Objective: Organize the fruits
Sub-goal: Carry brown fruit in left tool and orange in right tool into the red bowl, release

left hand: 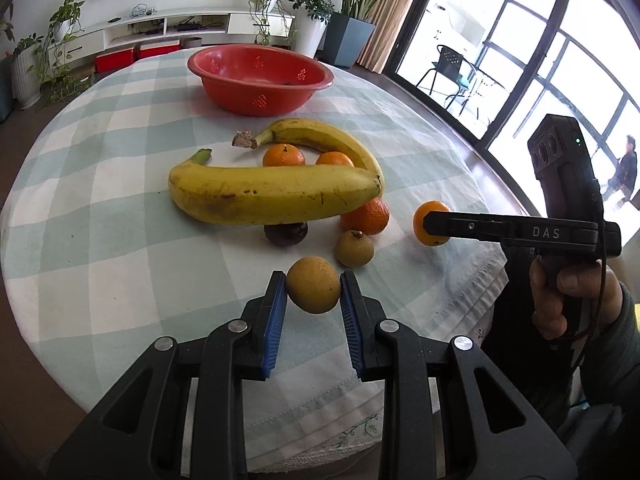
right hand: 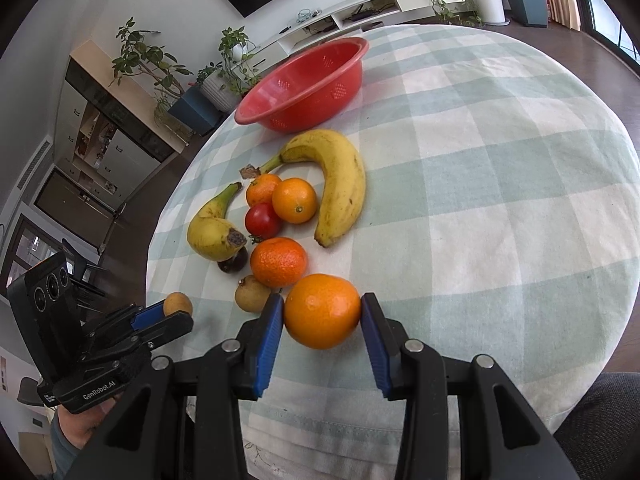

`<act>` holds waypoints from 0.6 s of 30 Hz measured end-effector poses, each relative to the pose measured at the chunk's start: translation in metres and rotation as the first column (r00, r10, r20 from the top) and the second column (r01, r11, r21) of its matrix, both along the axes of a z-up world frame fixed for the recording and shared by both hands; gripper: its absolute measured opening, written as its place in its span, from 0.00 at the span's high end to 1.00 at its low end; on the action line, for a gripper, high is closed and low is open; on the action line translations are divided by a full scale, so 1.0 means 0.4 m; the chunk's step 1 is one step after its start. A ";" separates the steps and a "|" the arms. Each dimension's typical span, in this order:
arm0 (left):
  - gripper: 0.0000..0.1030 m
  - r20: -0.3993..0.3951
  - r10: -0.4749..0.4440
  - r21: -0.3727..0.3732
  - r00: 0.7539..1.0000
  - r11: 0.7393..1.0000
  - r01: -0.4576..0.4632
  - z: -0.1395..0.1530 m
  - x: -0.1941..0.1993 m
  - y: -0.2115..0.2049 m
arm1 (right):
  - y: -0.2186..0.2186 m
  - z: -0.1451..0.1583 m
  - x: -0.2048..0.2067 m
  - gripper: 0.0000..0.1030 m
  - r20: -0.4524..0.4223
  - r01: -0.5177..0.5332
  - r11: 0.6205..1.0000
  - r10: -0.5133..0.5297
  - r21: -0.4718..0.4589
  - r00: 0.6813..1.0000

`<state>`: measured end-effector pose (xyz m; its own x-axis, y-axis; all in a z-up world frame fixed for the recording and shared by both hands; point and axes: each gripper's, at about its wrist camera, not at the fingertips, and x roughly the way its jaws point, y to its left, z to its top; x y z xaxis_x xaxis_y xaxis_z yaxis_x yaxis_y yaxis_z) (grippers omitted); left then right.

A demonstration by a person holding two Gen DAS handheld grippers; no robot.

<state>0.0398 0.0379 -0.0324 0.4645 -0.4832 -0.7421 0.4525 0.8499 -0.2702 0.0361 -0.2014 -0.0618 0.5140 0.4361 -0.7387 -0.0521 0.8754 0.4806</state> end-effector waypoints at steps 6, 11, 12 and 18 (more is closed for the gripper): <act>0.75 0.073 0.045 0.018 0.996 0.999 -0.047 0.096 0.069 0.065 | -0.056 0.056 0.036 0.59 0.062 0.042 0.999 -0.041 -0.010 0.997; 0.75 0.150 0.051 0.067 0.987 0.996 -0.062 0.185 0.168 0.075 | -0.090 0.134 0.087 0.59 0.145 0.064 0.997 -0.056 -0.049 0.988; 0.75 0.162 0.045 0.079 0.986 0.995 -0.058 0.200 0.194 0.073 | -0.093 0.151 0.101 0.59 0.162 0.065 0.996 -0.055 -0.058 0.985; 0.75 0.199 0.000 0.150 0.980 0.988 -0.030 0.265 0.374 0.005 | -0.060 0.248 0.201 0.59 0.270 0.018 0.989 0.022 -0.146 0.963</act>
<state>0.1895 0.0397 0.0734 0.6157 -0.3645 -0.6986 0.4710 0.8810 -0.0445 0.1163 -0.2252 0.0375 0.7023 0.3354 -0.6280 -0.1637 0.9345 0.3160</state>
